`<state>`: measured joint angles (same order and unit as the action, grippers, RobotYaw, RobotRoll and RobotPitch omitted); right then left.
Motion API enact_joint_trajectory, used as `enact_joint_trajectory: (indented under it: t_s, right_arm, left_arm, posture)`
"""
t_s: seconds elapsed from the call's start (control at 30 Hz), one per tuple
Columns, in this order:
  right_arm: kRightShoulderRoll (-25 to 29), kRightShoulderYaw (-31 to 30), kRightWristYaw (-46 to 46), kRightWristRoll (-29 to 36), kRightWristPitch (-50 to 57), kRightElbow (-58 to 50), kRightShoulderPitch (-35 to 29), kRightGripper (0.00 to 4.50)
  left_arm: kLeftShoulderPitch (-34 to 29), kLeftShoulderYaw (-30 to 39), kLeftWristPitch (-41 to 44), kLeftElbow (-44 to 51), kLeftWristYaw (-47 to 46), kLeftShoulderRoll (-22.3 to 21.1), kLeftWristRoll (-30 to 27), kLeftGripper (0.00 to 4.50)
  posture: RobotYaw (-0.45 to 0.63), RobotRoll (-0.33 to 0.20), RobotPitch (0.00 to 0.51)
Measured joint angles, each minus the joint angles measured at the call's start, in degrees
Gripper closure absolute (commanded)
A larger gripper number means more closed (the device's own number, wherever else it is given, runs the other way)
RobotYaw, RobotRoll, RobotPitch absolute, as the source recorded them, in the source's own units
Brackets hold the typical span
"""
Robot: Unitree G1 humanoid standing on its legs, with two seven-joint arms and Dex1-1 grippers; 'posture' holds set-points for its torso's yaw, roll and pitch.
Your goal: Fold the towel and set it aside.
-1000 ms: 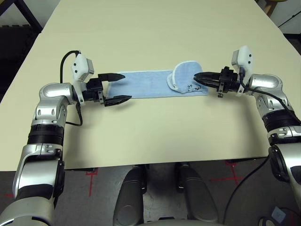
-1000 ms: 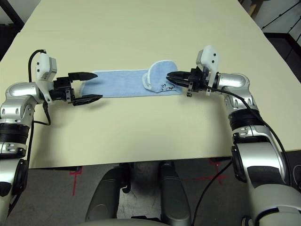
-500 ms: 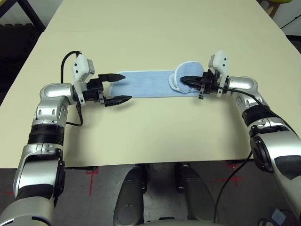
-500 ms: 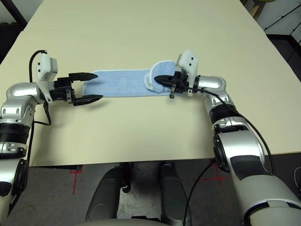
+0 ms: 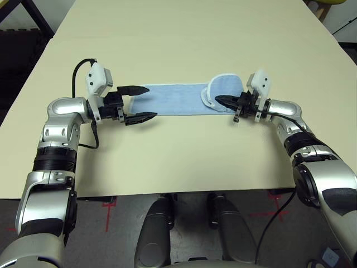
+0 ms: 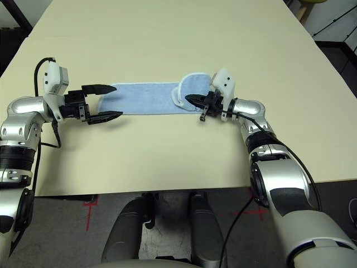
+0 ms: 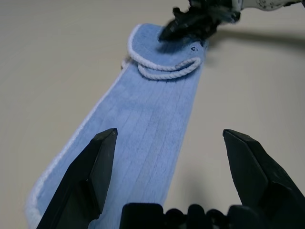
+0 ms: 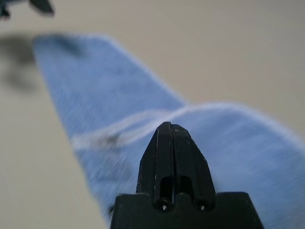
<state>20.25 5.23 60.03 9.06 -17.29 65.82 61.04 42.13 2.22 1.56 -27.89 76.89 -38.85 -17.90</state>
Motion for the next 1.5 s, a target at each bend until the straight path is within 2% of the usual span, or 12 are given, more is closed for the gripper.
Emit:
enact_joint_trajectory:
  t_s: [0.1,0.23,0.4,0.6,0.7,0.93,1.07,1.17,1.37,1.5]
  right_arm:
    - [-0.03,0.47,-6.74,-0.29,3.54,0.01,2.52,4.45]
    - [-1.76,-0.25,-14.85,-2.87,6.58,0.99,2.34,4.45]
    - [-3.4,-1.89,-20.31,-5.94,8.28,2.32,0.6,4.45]
    - [-3.53,-1.33,-22.89,-5.81,8.4,2.19,-0.3,4.45]
    - [-2.68,0.29,-19.47,-4.27,8.13,1.43,-0.82,4.45]
    - [3.84,3.28,-1.27,3.24,6.41,-9.99,-3.77,4.45]
    - [6.85,4.15,6.21,6.27,6.45,-16.57,-7.4,4.45]
    - [10.43,3.79,12.94,7.63,7.04,-21.72,-12.47,4.45]
    - [13.82,1.81,19.29,7.89,9.17,-25.67,-16.94,4.45]
    - [14.4,1.5,20.01,7.71,10.06,-25.67,-17.67,4.45]
  left_arm:
    - [0.06,-0.02,0.0,-0.02,-0.01,0.02,0.01,0.0]
    - [0.05,-0.04,0.38,0.06,0.0,0.02,0.01,0.0]
    - [0.04,-0.04,1.14,0.16,0.05,-0.09,0.01,0.0]
    - [0.02,-0.04,1.7,0.33,0.04,-0.18,0.01,0.0]
    - [-0.06,-0.03,1.75,0.35,0.03,-0.34,0.01,0.0]
    - [-0.06,-0.04,1.75,0.28,-0.36,-0.41,0.02,0.0]
    - [-0.05,-0.05,1.7,0.27,-0.52,-0.28,0.02,0.0]
    - [-0.12,-0.09,1.66,0.27,-0.51,-0.16,0.01,0.0]
    - [-0.14,-0.09,1.65,0.21,-0.4,-0.12,0.0,0.0]
    - [-0.06,-0.12,1.66,-0.21,0.23,-0.13,0.01,0.0]
  posture:
    - [-0.01,0.0,0.237]
    - [0.0,0.0,0.242]
    - [0.01,0.0,0.245]
    - [0.0,0.0,0.24]
    - [-0.01,0.0,0.232]
    - [-0.03,0.0,0.226]
    - [-0.03,0.0,0.225]
    - [-0.04,0.0,0.224]
    - [-0.04,0.0,0.219]
    - [-0.03,0.0,0.217]
